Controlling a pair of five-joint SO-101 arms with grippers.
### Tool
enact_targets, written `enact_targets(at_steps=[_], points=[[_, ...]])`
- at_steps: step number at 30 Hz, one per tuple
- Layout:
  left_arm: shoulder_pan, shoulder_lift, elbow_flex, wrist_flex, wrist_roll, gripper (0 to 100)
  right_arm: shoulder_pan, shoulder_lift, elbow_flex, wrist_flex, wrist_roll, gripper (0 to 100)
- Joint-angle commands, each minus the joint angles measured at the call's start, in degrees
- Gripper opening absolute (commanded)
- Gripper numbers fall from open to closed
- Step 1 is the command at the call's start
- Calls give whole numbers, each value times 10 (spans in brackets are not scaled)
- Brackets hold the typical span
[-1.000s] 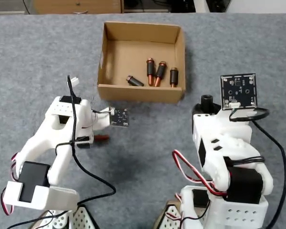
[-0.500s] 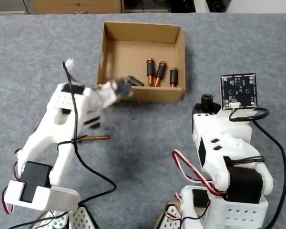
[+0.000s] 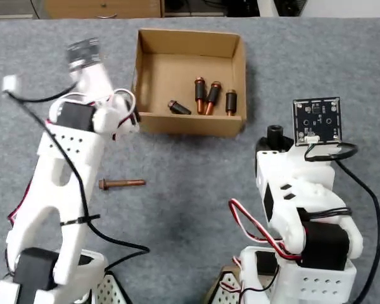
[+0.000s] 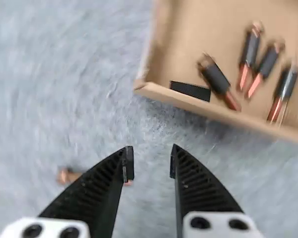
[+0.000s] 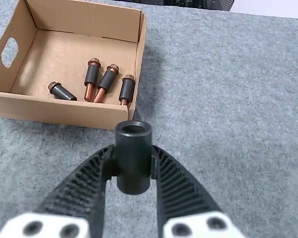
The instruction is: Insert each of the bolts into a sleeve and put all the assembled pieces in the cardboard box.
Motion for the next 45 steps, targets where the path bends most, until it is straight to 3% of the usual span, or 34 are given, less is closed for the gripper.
enact_targets(at_steps=[1, 7, 12, 23, 31, 45], points=[[-32, -22, -9, 53, 161, 128, 7, -6, -15, -17, 5, 4], [-22, -21, -1, 169, 283, 126, 7, -6, -31, -18, 4, 4], [15, -21, 16, 188, 344, 127, 7, -6, -29, -29, 6, 4], [-14, 87, 135, 21, 375, 128, 7, -6, -39, -26, 7, 4], [-67, 225, 120, 17, 411, 127, 7, -2, -50, -29, 35, 4], [-23, 279, 79, 30, 419, 129, 7, -3, -49, -29, 35, 4]])
